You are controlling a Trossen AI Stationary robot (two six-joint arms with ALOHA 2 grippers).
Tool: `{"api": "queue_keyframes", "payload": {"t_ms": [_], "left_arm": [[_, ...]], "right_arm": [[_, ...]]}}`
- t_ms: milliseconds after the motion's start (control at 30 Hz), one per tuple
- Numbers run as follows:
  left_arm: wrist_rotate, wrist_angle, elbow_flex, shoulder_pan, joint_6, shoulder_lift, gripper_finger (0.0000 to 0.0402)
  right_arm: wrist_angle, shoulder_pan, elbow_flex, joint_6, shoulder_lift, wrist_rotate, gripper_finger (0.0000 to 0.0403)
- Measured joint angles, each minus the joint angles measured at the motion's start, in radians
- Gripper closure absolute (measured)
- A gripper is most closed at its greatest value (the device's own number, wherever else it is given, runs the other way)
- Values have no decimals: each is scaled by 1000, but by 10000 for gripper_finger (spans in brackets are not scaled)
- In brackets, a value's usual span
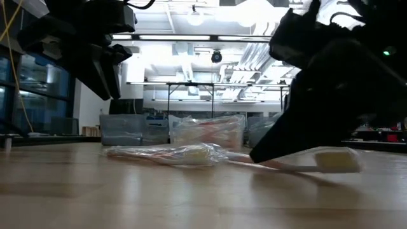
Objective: Pick & Place Toothbrushes
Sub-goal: Put the orange toothbrush into the transparent bin
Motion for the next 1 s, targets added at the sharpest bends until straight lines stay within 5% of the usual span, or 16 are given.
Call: {"api": "queue_keyframes", "payload": {"t_ms": [567,833,1000], "left_arm": [[1,0,0,0,-2,0,281],[1,1,0,0,-4,0,281],[3,-2,0,0,-22,0,281]], "right_arm": [[-172,3,30,131,13,16,272],[-194,1,28,123,-12,-16,379],[-273,-10,24,98,-65,-30,387]]}}
